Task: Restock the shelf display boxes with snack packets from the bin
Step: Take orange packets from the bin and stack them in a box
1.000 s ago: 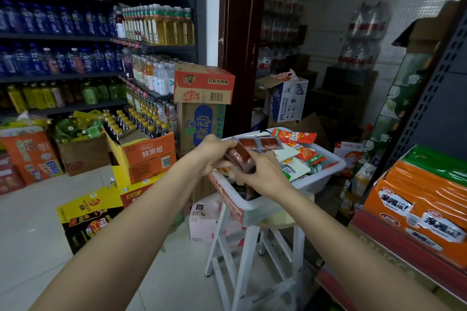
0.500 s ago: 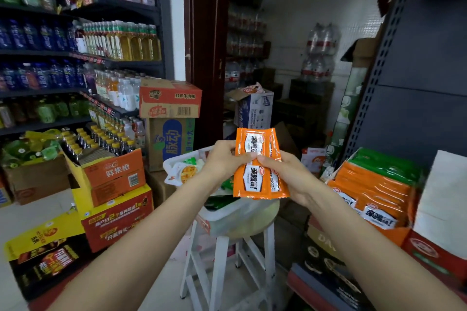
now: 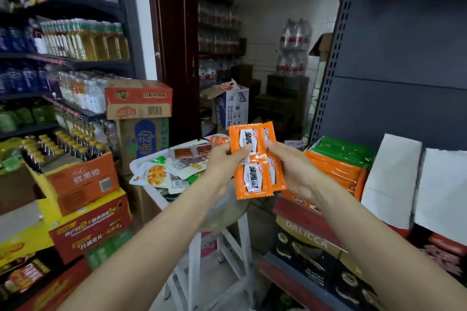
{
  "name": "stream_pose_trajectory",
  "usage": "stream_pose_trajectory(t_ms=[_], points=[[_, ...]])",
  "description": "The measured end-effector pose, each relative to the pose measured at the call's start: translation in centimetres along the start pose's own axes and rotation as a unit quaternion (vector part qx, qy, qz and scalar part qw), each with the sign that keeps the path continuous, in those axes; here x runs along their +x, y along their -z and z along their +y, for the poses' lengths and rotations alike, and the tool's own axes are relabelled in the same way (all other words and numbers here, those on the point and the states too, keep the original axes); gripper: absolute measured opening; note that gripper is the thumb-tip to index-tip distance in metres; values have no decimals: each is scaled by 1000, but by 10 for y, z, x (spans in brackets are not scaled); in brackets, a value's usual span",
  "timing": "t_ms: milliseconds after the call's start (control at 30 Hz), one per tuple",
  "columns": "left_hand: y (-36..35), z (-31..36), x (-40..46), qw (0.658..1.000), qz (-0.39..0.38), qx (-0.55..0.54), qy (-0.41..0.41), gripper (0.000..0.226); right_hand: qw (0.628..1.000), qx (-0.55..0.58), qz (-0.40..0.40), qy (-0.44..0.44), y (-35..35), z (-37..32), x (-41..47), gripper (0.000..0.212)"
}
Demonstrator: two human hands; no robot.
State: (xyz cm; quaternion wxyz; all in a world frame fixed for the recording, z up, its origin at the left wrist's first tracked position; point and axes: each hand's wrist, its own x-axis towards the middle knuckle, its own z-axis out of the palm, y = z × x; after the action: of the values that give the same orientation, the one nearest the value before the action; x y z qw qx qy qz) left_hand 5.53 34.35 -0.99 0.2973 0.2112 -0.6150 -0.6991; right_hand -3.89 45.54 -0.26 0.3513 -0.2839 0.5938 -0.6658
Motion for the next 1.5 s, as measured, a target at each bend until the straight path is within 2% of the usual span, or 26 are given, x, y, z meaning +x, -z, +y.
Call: stream_pose_trajectory(t_ms=[100,167,267,400,467,533,600,700,733,800,867,933,1000,1067,1133,1167,1200,1233,1333,1400,1500], points=[[-33,-8,-2,999,13,-23,19,9,990,-128,35,40,12,-5,-12,32],[-51,-13,2,1000,21,-14,9,27,978,-177,95,64,25,-13,-19,29],[-69,-21,9,988,27,128,-81,57,933,-294,183,98,55,-26,-26,27],[-83,-25,14,939,6,275,-206,78,852,-449,245,111,86,-31,-27,36],[-92,-25,19,902,-17,344,-261,86,824,-495,240,133,94,-30,-26,34],[-99,-25,22,858,-54,415,-298,92,800,-550,197,135,98,-28,-23,29],[-103,-24,25,810,-98,486,-314,91,789,-592,125,104,100,-26,-20,17],[-104,-21,33,745,-155,579,-294,77,791,-607,53,64,103,-28,-19,25],[-104,-20,36,740,-170,586,-283,71,793,-605,44,53,104,-30,-19,23],[-106,-17,41,754,-191,568,-269,56,781,-624,28,24,107,-33,-20,15],[-110,-15,45,766,-197,555,-258,44,748,-664,13,-15,109,-36,-22,35],[-113,-17,48,763,-212,560,-243,39,711,-702,14,-44,110,-37,-25,56],[-115,-17,49,750,-237,575,-224,35,685,-727,23,-38,111,-36,-28,60],[-112,-16,51,712,-250,617,-224,33,684,-728,40,-29,110,-33,-27,58],[-110,-16,53,630,-256,690,-247,41,671,-740,37,-31,108,-26,-24,51],[-109,-17,52,592,-251,719,-264,47,659,-750,23,-39,107,-23,-22,39],[-108,-19,52,574,-246,729,-281,51,650,-758,9,-46,105,-20,-22,23],[-108,-20,51,576,-244,722,-296,52,643,-763,-5,-60,105,-18,-22,19],[-105,-26,48,639,-258,670,-276,43,627,-772,-28,-96,102,-16,-24,15],[-101,-29,45,638,-282,669,-257,34,603,-788,-33,-122,100,-11,-26,36],[-89,-32,41,626,-275,662,-308,38,561,-816,-32,-136,92,-3,-26,43]])
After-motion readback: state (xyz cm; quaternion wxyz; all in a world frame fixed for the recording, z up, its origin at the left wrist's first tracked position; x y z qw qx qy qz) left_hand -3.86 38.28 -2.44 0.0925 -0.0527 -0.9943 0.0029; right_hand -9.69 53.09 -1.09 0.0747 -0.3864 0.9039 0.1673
